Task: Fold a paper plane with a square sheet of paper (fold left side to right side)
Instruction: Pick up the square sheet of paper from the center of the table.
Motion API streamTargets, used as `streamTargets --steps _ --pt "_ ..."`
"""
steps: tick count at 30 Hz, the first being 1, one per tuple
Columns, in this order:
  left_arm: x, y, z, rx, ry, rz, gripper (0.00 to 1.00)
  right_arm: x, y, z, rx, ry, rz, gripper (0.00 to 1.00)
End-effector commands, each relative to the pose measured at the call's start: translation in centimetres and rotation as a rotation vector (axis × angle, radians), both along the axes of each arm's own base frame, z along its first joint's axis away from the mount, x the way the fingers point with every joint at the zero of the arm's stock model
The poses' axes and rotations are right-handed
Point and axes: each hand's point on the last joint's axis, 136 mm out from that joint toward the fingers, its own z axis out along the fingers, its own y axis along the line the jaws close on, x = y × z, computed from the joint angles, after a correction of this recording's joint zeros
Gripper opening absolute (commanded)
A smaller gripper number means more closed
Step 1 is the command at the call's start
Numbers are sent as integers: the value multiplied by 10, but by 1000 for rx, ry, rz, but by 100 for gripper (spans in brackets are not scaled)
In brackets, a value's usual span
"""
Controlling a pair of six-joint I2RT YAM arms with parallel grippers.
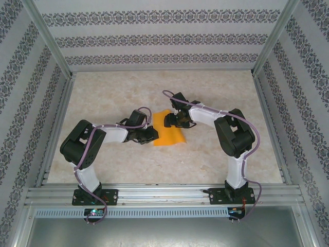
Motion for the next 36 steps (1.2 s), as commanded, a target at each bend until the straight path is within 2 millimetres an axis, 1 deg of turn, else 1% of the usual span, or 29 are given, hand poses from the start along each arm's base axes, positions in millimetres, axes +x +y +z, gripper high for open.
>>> streamTargets --steps 1,3,4,6,8,10,13,16,18,20,21,25,28,32,36 --pt "-4 4 -4 42 2 9 21 -21 4 -5 17 68 18 62" --pt "-3 4 3 37 -18 12 26 -20 5 -1 34 60 20 54" --pt "-2 6 6 38 -29 14 29 -20 6 1 53 55 22 49" --pt "-1 9 17 37 -58 18 36 -19 9 7 95 44 25 42" --pt "0 15 26 31 -82 32 41 -16 12 14 155 25 23 38" --pt "2 24 36 21 -108 54 45 -14 15 22 227 0 27 35" --pt "3 43 54 3 -152 87 53 -12 22 41 378 -46 51 31" --pt "3 58 76 -34 -212 100 61 -10 21 61 491 -103 71 29" --pt "3 66 94 -76 -265 93 66 -10 18 77 561 -144 95 29" --pt "1 70 113 -135 -321 72 73 -13 17 93 629 -177 132 29" --pt "1 70 126 -175 -359 59 77 -16 17 103 669 -196 157 29" --pt "-7 67 175 -315 -490 -11 91 -28 15 143 802 -270 242 28" --pt "-14 64 208 -389 -578 -68 99 -39 10 171 861 -326 290 28" --pt "-22 58 242 -452 -666 -136 100 -57 8 208 924 -391 363 28" --pt "-26 52 267 -520 -709 -191 100 -78 9 246 988 -442 438 27"
